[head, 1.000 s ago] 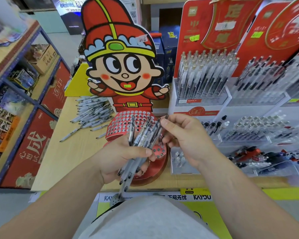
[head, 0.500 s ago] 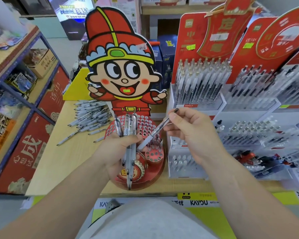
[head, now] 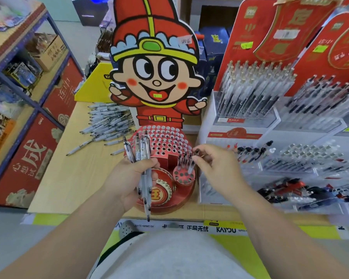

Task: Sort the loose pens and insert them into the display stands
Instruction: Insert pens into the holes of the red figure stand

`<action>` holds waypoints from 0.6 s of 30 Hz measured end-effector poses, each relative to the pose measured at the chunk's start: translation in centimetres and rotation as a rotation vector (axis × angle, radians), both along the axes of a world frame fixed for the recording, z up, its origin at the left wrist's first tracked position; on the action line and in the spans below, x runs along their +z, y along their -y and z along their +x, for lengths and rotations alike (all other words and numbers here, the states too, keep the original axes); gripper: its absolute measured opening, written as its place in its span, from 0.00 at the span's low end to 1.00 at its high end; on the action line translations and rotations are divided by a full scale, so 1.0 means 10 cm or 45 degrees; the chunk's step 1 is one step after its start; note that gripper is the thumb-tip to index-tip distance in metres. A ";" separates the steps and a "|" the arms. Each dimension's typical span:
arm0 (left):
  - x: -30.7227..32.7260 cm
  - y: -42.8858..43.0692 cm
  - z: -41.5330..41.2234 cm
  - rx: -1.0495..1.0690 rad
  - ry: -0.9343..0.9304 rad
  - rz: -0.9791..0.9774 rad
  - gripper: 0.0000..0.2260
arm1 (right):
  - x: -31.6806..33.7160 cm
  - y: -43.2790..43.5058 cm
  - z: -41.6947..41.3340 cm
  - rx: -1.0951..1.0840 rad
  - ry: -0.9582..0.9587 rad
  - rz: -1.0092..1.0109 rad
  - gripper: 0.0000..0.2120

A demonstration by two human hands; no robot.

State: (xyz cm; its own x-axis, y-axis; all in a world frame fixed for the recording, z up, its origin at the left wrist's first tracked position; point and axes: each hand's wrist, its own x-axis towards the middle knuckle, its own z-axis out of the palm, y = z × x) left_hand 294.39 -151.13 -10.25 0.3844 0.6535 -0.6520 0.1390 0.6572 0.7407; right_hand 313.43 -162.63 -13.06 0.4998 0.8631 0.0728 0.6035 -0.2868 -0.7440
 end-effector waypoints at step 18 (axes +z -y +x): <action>-0.05 -0.04 0.00 0.019 0.014 0.042 0.06 | -0.08 -0.04 0.02 0.088 0.172 -0.032 0.10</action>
State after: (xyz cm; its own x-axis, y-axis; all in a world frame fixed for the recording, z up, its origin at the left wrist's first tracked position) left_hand 294.43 -150.74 -10.79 0.3818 0.6804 -0.6256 0.1211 0.6342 0.7637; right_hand 313.64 -162.23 -13.87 0.4261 0.8976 0.1133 0.7166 -0.2584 -0.6478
